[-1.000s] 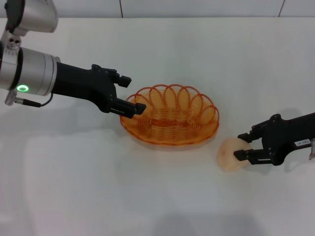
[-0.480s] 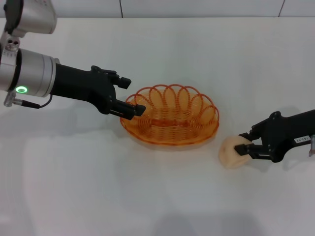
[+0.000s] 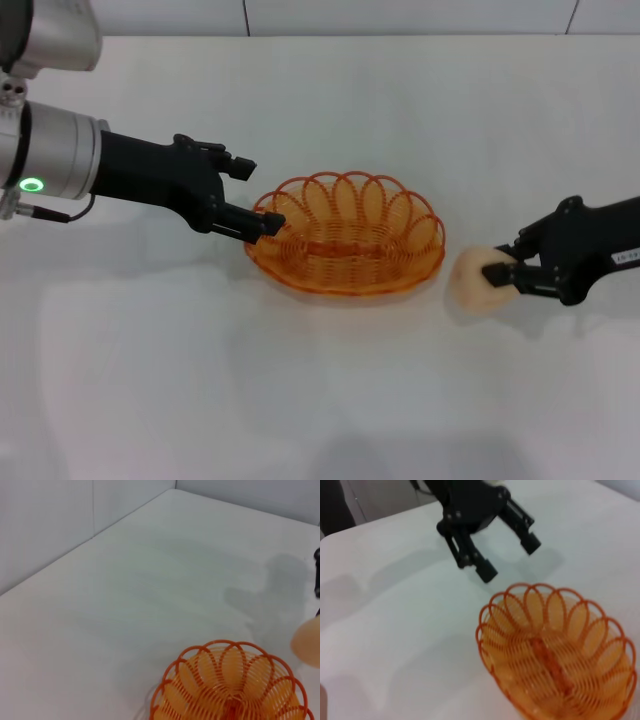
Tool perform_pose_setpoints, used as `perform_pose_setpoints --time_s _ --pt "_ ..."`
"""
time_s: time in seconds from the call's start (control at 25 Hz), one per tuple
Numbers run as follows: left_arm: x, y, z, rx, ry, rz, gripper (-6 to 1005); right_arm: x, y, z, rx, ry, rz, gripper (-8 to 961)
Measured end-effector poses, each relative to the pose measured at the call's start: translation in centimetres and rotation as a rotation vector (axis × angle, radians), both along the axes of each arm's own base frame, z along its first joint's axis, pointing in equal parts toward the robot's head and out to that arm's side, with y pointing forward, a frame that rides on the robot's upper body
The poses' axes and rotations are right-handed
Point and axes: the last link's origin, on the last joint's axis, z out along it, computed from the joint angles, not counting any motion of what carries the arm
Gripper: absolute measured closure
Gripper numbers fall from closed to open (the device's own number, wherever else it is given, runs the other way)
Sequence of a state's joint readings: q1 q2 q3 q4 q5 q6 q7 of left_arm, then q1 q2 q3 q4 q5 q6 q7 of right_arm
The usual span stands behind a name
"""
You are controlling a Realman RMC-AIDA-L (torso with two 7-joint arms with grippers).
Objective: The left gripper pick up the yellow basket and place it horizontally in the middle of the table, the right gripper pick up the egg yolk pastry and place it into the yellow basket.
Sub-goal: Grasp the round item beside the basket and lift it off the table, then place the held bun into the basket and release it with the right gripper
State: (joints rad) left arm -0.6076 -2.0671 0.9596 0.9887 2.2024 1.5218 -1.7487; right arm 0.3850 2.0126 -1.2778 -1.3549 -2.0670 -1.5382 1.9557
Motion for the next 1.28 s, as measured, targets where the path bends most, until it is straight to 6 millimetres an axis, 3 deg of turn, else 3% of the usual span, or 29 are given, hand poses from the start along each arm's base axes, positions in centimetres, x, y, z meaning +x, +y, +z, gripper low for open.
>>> perform_pose_setpoints --time_s 0.24,0.64,1.28 --pt "-0.2 -0.1 0.1 0.004 0.002 -0.01 112 -2.3 0.6 0.3 0.02 0.003 0.048 802" --pt "-0.4 -0.6 0.5 -0.002 -0.017 -0.026 112 -6.2 2.8 -2.8 0.001 -0.012 0.151 875" --pt "-0.4 -1.1 0.5 -0.005 -0.032 -0.026 112 -7.4 3.9 -6.1 0.03 -0.028 0.186 912"
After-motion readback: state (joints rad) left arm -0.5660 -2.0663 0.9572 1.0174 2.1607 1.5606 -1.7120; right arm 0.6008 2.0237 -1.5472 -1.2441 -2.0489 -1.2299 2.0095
